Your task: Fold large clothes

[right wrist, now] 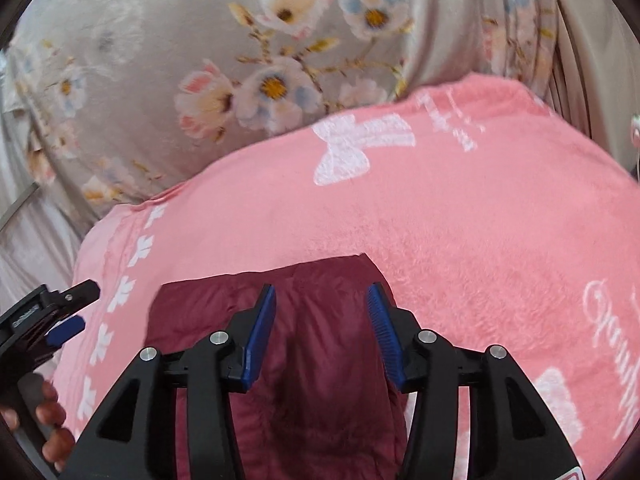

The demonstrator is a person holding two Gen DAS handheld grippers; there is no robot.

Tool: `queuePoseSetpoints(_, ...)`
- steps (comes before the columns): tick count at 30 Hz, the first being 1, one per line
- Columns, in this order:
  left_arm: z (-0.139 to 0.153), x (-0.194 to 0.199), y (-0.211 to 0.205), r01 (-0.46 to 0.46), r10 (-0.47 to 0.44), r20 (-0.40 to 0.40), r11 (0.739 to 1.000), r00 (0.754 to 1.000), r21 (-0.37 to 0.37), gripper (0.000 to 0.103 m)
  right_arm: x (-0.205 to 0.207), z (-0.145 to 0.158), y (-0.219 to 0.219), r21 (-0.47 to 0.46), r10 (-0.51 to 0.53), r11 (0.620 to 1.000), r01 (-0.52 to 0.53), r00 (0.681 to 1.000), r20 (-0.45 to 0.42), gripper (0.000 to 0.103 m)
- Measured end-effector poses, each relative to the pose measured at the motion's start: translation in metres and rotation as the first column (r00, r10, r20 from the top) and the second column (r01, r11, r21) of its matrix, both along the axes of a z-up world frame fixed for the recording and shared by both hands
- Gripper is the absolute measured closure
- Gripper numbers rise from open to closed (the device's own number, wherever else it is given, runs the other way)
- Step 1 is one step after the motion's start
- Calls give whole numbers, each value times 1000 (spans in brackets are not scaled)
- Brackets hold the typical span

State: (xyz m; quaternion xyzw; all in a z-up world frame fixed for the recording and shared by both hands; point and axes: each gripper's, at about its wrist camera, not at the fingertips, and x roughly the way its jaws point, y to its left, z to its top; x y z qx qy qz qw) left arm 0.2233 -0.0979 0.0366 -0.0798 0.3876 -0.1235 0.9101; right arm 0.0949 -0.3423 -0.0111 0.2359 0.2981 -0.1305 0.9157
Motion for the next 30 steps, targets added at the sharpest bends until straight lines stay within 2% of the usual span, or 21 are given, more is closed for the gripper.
queuePoseSetpoints(2,-16,14,-16,0,1,-40,1000,999,22,21,16,-23,-5,54,-14,998,17,999,-47,58)
queuePoseSetpoints(3,-25,19,-23,6,-4,-61,1000,998,30,21,18,-31,-6,79,-7,997,12,998,-55,72)
queuePoseSetpoints(5,-41,24,-34,8,-4,-89,999,996,47,21,17,-42,-8,109,-10,994,14,999,-41,87)
queuePoseSetpoints(6,-51,26,-39,10,-4,-101,999,995,54,21,12,-43,-10,103,-18,994,20,1000,-17,91)
queuePoseSetpoints(10,-81,29,-52,20,-12,-126,998,992,66,20,13,-48,-9,0,-23,1000,23,999,-31,94)
queuePoseSetpoints(13,-89,31,-59,14,-5,-117,997,993,78,17,22,-60,-9,-37,-10,999,8,998,-64,94)
queuePoseSetpoints(21,-101,27,-74,5,2,-52,989,999,147,12,29,-84,-14,-6,4,1000,-4,996,-86,94)
queuePoseSetpoints(30,-109,25,-82,-8,11,-17,980,1000,198,11,33,-89,-6,-45,-2,999,-3,994,-109,95)
